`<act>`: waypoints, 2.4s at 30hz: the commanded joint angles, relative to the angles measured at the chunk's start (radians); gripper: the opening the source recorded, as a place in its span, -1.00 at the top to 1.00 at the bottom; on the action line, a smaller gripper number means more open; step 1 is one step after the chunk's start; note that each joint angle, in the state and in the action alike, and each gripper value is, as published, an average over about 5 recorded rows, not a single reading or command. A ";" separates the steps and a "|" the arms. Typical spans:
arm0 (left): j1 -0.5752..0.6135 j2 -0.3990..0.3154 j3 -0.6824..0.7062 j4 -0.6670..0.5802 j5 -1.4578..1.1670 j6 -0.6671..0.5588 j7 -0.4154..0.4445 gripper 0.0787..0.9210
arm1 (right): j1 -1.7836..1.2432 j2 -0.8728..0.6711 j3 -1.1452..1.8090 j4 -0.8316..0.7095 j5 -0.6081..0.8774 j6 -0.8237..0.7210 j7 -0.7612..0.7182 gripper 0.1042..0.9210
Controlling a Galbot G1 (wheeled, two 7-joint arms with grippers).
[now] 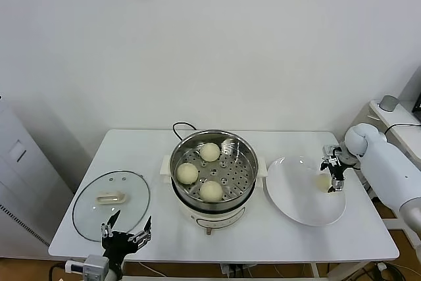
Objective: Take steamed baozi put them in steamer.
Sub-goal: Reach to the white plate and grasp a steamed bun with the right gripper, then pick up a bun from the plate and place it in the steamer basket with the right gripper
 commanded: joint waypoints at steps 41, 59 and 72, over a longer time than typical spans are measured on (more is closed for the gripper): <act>-0.031 -0.042 -0.006 0.018 0.105 -0.011 -0.018 -0.77 | 0.499 -0.288 -0.626 0.505 0.628 -0.377 -0.044 0.03; -0.039 0.006 -0.007 0.006 0.067 -0.032 -0.040 -0.77 | 0.923 0.092 -1.060 0.647 1.052 -0.664 0.029 0.05; -0.045 -0.009 0.006 -0.013 0.052 -0.032 -0.040 -0.77 | 0.775 0.240 -1.054 0.610 1.057 -0.754 0.123 0.05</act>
